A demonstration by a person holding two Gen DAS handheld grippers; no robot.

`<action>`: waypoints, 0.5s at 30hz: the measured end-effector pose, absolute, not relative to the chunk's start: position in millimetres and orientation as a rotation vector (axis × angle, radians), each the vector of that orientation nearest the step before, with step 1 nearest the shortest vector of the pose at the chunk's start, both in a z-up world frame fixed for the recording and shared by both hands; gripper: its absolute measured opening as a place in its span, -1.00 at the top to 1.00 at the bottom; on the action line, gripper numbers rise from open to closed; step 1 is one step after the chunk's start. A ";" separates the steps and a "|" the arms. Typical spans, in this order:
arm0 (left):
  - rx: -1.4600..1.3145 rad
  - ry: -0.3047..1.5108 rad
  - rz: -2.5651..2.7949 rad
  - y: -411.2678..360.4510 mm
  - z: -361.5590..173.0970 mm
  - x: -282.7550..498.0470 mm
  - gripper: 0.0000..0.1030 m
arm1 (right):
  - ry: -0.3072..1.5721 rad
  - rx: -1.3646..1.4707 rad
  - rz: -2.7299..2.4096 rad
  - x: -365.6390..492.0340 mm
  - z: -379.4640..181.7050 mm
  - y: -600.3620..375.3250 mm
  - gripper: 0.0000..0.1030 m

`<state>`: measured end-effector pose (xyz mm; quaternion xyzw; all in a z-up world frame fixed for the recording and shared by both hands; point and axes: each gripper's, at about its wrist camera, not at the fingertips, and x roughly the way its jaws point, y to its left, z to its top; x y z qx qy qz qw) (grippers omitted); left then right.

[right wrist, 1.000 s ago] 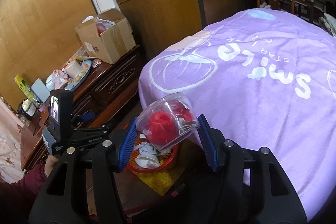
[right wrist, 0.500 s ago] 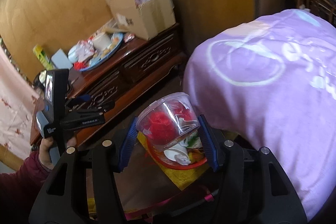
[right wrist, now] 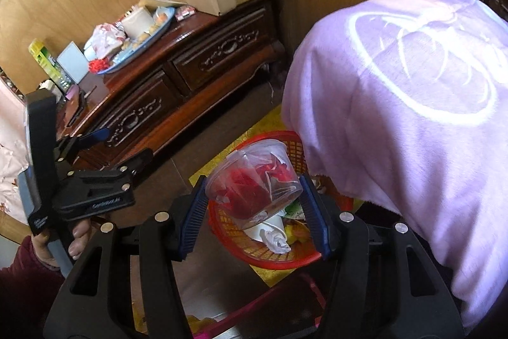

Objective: Collect trash

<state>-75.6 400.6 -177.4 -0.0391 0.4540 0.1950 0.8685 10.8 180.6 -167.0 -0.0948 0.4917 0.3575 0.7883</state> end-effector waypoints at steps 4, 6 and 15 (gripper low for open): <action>-0.078 0.963 0.402 399.1 -183.7 -73.7 -0.88 | 1.083 -0.200 0.731 16.9 -178.2 178.4 -0.29; -0.078 0.966 0.398 397.8 -185.1 -73.7 -0.88 | 1.088 -0.201 0.724 18.3 -179.7 177.8 -0.30; -0.092 0.966 0.335 382.5 -176.9 -75.8 -0.88 | 1.095 -0.234 0.652 1.6 -177.5 151.5 -0.43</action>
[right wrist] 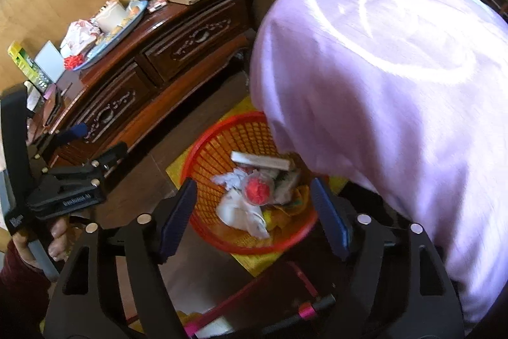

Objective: Collect trash

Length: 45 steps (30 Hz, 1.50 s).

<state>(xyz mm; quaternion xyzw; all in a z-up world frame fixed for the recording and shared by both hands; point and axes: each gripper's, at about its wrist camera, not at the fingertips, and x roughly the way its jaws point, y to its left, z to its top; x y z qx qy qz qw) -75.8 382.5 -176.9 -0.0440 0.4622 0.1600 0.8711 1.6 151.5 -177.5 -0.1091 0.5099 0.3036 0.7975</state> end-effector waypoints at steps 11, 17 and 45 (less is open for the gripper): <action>-0.038 1.012 0.267 340.7 -176.1 -99.4 -0.88 | 1.080 -0.232 0.558 -21.8 -170.4 120.8 -0.50; 0.003 1.002 0.255 329.8 -169.0 -108.0 -0.88 | 0.998 -0.258 0.560 -41.7 -150.5 120.2 -0.52; 0.051 0.912 0.198 291.3 -141.2 -105.6 -0.88 | 0.962 -0.227 0.523 -64.8 -130.1 100.6 -0.57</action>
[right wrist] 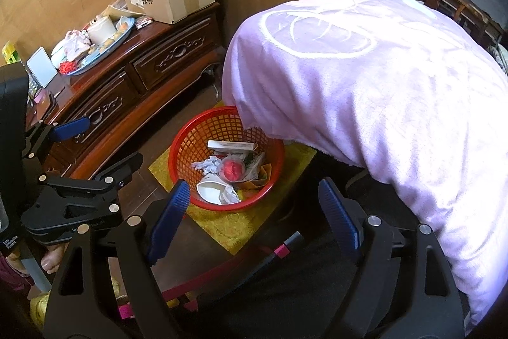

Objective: Collect trash

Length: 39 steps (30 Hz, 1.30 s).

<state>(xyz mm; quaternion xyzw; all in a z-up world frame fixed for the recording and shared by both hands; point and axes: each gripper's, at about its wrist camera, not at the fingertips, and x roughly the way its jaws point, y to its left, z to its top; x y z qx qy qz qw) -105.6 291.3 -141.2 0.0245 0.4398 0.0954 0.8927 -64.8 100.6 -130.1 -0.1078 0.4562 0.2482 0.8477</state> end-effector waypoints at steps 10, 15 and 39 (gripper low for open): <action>0.051 0.919 0.197 291.1 -143.8 -105.1 -0.88 | 0.965 -0.230 0.524 -64.4 -130.2 101.5 -0.56; 0.053 0.926 0.197 290.9 -145.7 -105.3 -0.88 | 0.968 -0.229 0.524 -63.9 -130.9 102.0 -0.57; 0.051 0.928 0.196 290.3 -146.7 -104.0 -0.88 | 0.974 -0.230 0.525 -63.4 -131.9 101.7 -0.56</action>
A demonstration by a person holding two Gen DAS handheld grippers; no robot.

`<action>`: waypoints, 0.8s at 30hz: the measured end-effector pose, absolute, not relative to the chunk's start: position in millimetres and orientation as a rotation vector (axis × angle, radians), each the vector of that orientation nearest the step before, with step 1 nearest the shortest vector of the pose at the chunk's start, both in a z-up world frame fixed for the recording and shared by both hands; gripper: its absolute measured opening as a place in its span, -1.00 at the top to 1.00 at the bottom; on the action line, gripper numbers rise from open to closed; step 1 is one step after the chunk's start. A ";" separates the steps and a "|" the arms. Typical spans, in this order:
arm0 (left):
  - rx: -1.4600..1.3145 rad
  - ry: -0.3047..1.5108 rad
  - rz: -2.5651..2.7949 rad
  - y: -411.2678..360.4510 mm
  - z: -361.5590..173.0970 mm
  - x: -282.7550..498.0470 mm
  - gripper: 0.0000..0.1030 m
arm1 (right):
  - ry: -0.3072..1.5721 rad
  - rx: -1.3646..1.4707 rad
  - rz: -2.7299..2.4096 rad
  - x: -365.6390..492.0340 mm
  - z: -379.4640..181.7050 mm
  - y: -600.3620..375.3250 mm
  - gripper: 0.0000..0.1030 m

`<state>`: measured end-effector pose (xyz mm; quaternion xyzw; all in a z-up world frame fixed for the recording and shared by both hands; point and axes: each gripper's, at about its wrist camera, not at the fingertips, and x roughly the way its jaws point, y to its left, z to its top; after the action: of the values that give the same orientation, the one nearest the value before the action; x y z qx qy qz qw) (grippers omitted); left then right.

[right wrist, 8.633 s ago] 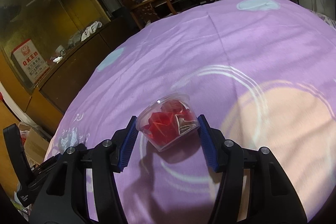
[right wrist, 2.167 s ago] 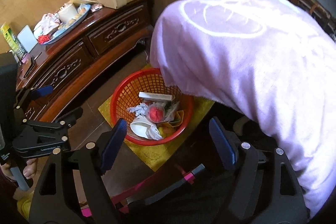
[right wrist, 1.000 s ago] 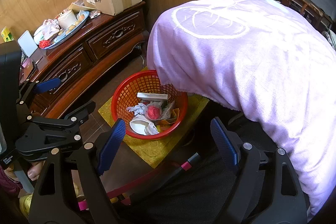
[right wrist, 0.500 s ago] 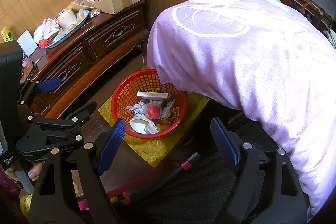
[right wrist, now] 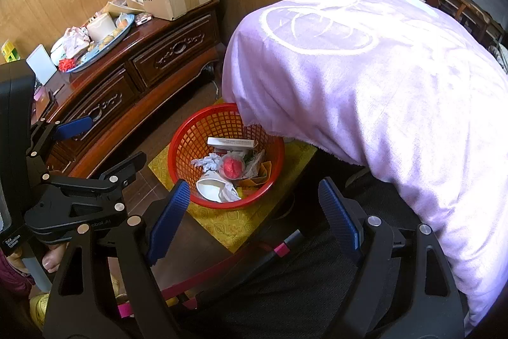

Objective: Collect trash

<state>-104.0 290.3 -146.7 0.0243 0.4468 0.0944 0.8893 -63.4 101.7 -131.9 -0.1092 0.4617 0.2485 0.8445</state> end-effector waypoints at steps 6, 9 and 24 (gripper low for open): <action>0.050 0.929 0.197 290.3 -146.7 -104.0 -0.88 | 0.976 -0.231 0.525 -63.3 -131.9 101.8 -0.56; 0.051 0.931 0.196 290.1 -146.8 -104.0 -0.88 | 0.977 -0.231 0.525 -63.3 -131.9 101.9 -0.57; 0.050 0.932 0.194 289.9 -147.3 -103.9 -0.88 | 0.980 -0.230 0.528 -63.9 -132.5 101.0 -0.56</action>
<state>-103.9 289.9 -147.3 0.0239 0.4487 0.0935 0.8884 -63.9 101.0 -132.5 -0.1091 0.4642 0.2499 0.8427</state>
